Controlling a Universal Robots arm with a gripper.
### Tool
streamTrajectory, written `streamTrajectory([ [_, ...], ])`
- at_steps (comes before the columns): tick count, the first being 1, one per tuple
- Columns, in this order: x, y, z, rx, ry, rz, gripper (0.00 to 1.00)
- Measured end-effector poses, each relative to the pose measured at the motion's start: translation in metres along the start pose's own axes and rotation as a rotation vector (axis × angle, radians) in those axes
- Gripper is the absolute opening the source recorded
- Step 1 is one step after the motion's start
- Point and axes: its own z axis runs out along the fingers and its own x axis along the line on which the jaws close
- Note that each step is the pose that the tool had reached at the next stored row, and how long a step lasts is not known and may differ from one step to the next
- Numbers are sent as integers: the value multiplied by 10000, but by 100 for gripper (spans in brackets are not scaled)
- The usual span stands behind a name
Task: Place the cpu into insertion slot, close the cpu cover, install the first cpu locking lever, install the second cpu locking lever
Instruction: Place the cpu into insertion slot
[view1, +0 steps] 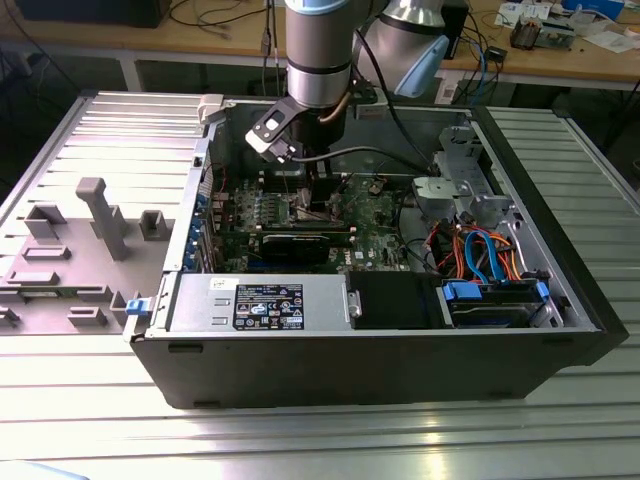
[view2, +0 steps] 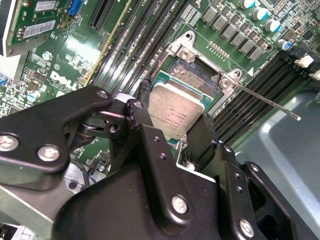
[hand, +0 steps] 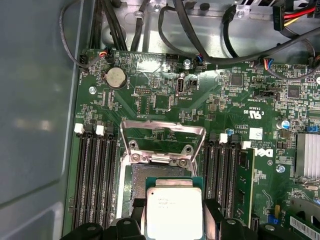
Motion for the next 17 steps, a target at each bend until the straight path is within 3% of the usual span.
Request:
streamTrajectory([
  [5, 34, -4, 22, 7, -77, -3, 55],
  [9, 70, 0, 38, 6, -76, -3, 55],
  [17, 73, -2, 59, 8, -78, -2, 55],
])
